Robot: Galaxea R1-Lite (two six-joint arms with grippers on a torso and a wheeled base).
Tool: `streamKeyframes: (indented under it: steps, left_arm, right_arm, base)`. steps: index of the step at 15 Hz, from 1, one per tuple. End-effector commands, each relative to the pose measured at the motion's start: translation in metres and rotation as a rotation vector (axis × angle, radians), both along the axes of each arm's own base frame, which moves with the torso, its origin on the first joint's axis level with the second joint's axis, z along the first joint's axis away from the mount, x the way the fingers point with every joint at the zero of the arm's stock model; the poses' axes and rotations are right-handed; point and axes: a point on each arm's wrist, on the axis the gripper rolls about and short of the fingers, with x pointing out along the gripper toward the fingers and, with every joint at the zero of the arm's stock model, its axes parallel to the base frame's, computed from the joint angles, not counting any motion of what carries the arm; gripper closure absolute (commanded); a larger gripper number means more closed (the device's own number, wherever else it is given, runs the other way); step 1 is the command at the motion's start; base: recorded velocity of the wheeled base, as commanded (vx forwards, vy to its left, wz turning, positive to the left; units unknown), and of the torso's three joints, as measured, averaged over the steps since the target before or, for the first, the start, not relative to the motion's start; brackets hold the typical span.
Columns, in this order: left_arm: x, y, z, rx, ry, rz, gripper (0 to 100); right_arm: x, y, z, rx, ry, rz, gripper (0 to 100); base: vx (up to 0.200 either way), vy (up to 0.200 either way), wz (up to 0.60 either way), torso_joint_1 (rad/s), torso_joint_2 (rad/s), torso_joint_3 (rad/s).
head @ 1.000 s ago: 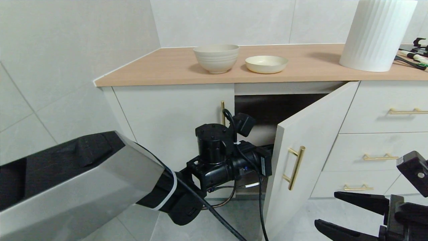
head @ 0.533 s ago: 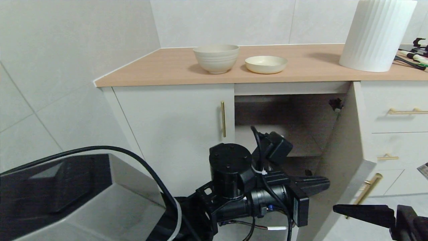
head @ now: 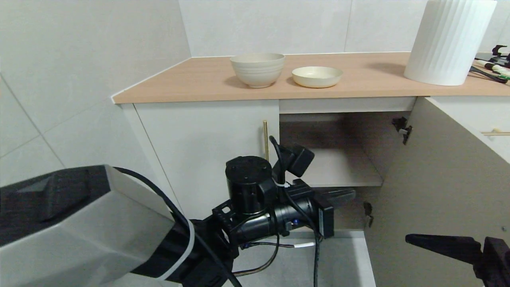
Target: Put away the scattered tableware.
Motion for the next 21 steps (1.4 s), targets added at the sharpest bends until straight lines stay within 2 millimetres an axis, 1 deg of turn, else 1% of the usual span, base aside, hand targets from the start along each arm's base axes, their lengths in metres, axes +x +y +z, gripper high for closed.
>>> streamKeyframes:
  steps: [1, 2, 3, 5, 6, 7, 8, 9, 10, 11, 12, 13, 15, 16, 17, 18, 19, 20, 21]
  left_arm:
    - [0.005, 0.032, 0.020, 0.024, -0.002, 0.071, 100]
    - [0.005, 0.032, 0.020, 0.024, -0.002, 0.071, 100]
    - [0.000, 0.073, 0.038, 0.093, -0.003, 0.147, 100]
    - [-0.003, 0.127, 0.060, 0.137, -0.027, 0.272, 100]
    - [-0.011, 0.154, 0.078, 0.145, -0.037, 0.342, 100]
    - [-0.023, 0.174, 0.091, 0.149, -0.031, 0.384, 100]
    - [-0.030, 0.184, 0.098, 0.155, -0.022, 0.411, 100]
    - [-0.047, 0.204, 0.109, 0.162, -0.008, 0.459, 100]
    - [-0.053, 0.209, 0.111, 0.166, 0.000, 0.469, 100]
    - [-0.070, 0.219, 0.115, 0.178, 0.020, 0.491, 100]
    - [-0.088, 0.226, 0.119, 0.185, 0.033, 0.493, 100]
    - [-0.101, 0.230, 0.122, 0.187, 0.034, 0.500, 0]
    - [-0.121, 0.237, 0.129, 0.175, 0.027, 0.518, 0]
    - [-0.129, 0.240, 0.133, 0.153, 0.016, 0.524, 0]
    - [-0.130, 0.240, 0.134, 0.144, 0.013, 0.525, 0]
    - [-0.131, 0.241, 0.140, 0.123, 0.009, 0.531, 0]
    - [-0.128, 0.240, 0.140, 0.121, 0.014, 0.531, 0]
    - [-0.121, 0.238, 0.143, 0.122, 0.018, 0.535, 0]
    - [-0.115, 0.238, 0.148, 0.116, 0.015, 0.545, 0]
  right_arm:
    - [0.011, 0.006, -0.004, -0.037, 0.027, -0.062, 0]
    - [0.011, 0.006, -0.004, -0.037, 0.027, -0.062, 0]
    - [0.019, 0.009, -0.004, -0.061, 0.025, -0.151, 0]
    - [0.020, 0.009, 0.002, -0.053, 0.005, -0.195, 0]
    - [0.022, 0.010, 0.005, -0.045, -0.001, -0.198, 0]
    - [0.026, 0.009, 0.007, -0.047, 0.000, -0.226, 0]
    - [0.029, 0.008, 0.006, -0.056, 0.008, -0.244, 0]
    - [0.036, 0.009, 0.014, -0.057, 0.010, -0.265, 0]
    - [0.038, 0.010, 0.016, -0.060, 0.011, -0.268, 0]
    - [0.044, 0.013, 0.023, -0.071, 0.020, -0.270, 0]
    - [0.052, 0.019, 0.031, -0.071, 0.017, -0.265, 0]
    - [0.061, 0.026, 0.039, -0.063, 0.008, -0.267, 0]
    - [0.078, 0.039, 0.049, -0.059, 0.003, -0.267, 0]
    - [0.081, 0.041, 0.054, -0.097, 0.029, -0.266, 0]
    - [0.082, 0.042, 0.056, -0.121, 0.041, -0.262, 0]
    - [0.083, 0.042, 0.068, -0.171, 0.080, -0.261, 0]
    - [0.085, 0.040, 0.069, -0.168, 0.083, -0.284, 0]
    - [0.094, 0.036, 0.068, -0.174, 0.087, -0.327, 0]
    - [0.103, 0.037, 0.065, -0.191, 0.099, -0.362, 0]
  base:
    - [0.000, 0.000, 0.00, 0.000, 0.00, 0.000]
    - [0.000, 0.000, 0.00, 0.000, 0.00, 0.000]
    - [0.000, 0.000, 0.00, 0.000, 0.00, 0.000]
    - [0.000, 0.000, 0.00, 0.000, 0.00, 0.000]
    - [0.000, 0.000, 0.00, 0.000, 0.00, 0.000]
    - [0.000, 0.000, 0.00, 0.000, 0.00, 0.000]
    - [0.000, 0.000, 0.00, 0.000, 0.00, 0.000]
    - [0.000, 0.000, 0.00, 0.000, 0.00, 0.000]
    - [0.000, 0.000, 0.00, 0.000, 0.00, 0.000]
    - [0.000, 0.000, 0.00, 0.000, 0.00, 0.000]
    - [0.000, 0.000, 0.00, 0.000, 0.00, 0.000]
    - [0.000, 0.000, 0.00, 0.000, 0.00, 0.000]
    - [0.000, 0.000, 0.00, 0.000, 0.00, 0.000]
    - [0.000, 0.000, 0.00, 0.000, 0.00, 0.000]
    - [0.000, 0.000, 0.00, 0.000, 0.00, 0.000]
    - [0.000, 0.000, 0.00, 0.000, 0.00, 0.000]
    - [0.000, 0.000, 0.00, 0.000, 0.00, 0.000]
    - [0.000, 0.000, 0.00, 0.000, 0.00, 0.000]
    - [0.000, 0.000, 0.00, 0.000, 0.00, 0.000]
